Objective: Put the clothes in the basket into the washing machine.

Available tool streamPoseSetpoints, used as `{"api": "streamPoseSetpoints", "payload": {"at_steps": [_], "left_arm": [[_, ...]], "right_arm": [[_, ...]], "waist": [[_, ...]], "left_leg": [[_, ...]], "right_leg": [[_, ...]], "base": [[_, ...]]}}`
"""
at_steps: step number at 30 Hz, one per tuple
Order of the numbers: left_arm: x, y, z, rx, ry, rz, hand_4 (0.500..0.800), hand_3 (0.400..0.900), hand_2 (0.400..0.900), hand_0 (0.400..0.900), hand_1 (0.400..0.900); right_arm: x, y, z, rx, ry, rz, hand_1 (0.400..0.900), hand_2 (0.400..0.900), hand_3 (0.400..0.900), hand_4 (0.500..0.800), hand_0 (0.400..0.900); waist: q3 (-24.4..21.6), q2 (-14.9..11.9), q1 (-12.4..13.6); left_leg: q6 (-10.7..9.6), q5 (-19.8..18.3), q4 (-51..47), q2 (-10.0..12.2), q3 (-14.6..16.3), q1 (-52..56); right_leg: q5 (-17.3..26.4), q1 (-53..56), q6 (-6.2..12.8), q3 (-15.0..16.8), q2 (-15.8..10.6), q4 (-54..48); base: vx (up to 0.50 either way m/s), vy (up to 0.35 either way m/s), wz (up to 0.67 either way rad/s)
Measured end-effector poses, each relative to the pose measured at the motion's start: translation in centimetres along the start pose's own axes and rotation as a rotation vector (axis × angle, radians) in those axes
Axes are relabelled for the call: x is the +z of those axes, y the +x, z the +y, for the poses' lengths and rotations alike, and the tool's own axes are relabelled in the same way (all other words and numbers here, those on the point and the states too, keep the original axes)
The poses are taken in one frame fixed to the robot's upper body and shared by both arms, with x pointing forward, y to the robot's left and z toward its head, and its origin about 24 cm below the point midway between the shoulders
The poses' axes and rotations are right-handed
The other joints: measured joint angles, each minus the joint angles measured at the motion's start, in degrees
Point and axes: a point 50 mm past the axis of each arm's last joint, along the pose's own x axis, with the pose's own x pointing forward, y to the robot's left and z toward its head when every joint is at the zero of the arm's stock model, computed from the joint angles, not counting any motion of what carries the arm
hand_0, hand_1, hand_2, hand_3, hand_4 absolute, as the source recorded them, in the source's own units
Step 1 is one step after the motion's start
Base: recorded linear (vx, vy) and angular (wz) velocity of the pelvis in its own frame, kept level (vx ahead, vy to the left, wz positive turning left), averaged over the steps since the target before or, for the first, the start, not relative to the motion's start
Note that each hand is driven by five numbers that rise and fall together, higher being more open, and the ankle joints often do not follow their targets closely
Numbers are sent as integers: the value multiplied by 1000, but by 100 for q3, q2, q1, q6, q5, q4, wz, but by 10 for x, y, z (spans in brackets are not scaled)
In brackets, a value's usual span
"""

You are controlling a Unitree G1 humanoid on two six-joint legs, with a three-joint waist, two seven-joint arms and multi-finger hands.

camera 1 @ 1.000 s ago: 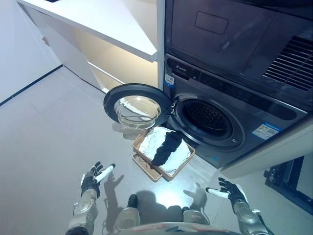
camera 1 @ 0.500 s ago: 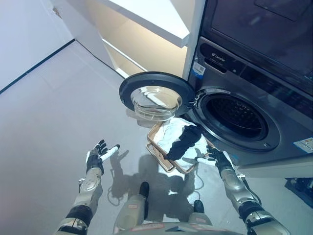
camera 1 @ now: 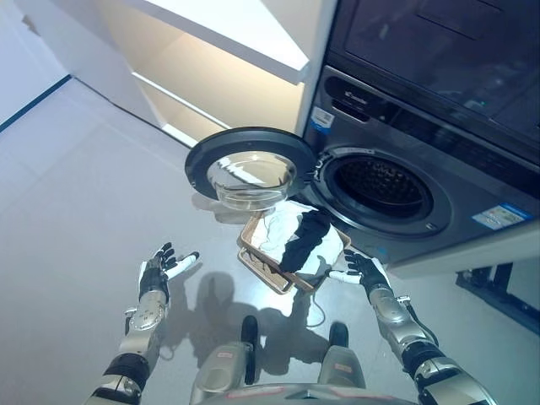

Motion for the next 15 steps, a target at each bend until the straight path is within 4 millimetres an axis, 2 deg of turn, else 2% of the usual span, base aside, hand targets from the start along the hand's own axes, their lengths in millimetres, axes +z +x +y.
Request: {"api": "streamPoseSetpoints", "payload": {"at_steps": [2,4,6,7,9,11,12,14,15], "left_arm": [[4,2,-1,1,-9,-13,800,900,900,900,900],[7,4,-3,4,-31,-22,800,900,900,900,900],[8,5,-4,7,-46,-18,800,900,900,900,900],[4,3,-10,1,-70,-8,800,900,900,900,900],[-3,1,-14,-2,-72,19,800,900,900,900,900],[-7,1,-25,-27,-61,49,800,900,900,900,900],[-6,1,-31,-53,-45,46,800,900,900,900,900],[8,5,-47,-116,1,-6,800,900,900,900,900],[19,9,-53,-135,21,-38,800,900,900,900,900]], "right_arm": [[1,0,1,2,3,0,900,900,900,800,900],[-1,0,4,16,-16,8,900,900,900,800,900],[-4,-1,7,27,-27,22,900,900,900,800,900],[2,3,0,11,-37,9,900,900,900,800,900],[18,10,-4,4,-51,-27,900,900,900,800,900],[26,13,-11,-9,-79,-45,900,900,900,800,900],[30,14,-17,-26,-84,-60,900,900,900,800,900],[42,17,-39,-93,-101,-103,900,900,900,800,900],[50,19,-47,-118,-104,-120,900,900,900,800,900]], "waist": [[139,-73,-108],[201,-206,-177],[193,-376,-199],[240,-149,-188],[297,41,-165],[352,61,-238],[374,70,-316],[437,154,-439],[476,218,-474]], "left_leg": [[-128,5,-102,-3,-140,144],[-290,-18,-95,-4,-334,169],[-550,-121,-37,-15,-557,114],[-701,-198,38,290,-625,-6],[-813,-280,328,651,-650,-223],[-870,-247,627,780,-752,-306],[-993,-83,590,809,-716,-304],[-1018,-1,514,827,-686,-513],[-1025,1,308,907,-556,-544]], "right_leg": [[273,-52,77,-37,82,-353],[559,-55,-44,-16,130,-549],[780,-14,-86,124,213,-555],[643,-84,-114,51,455,-435],[548,-216,-375,-34,867,-231],[429,-160,-535,-171,966,-70],[372,-129,-572,-195,958,-16],[260,-288,-542,-174,933,47],[260,-498,-547,-163,968,151]], "base": [[242,-357,30],[133,-274,38],[180,-385,31],[239,-450,46],[126,-198,42],[-62,-67,32],[-134,-24,22],[-84,-20,-1],[-39,-21,-15]]}}
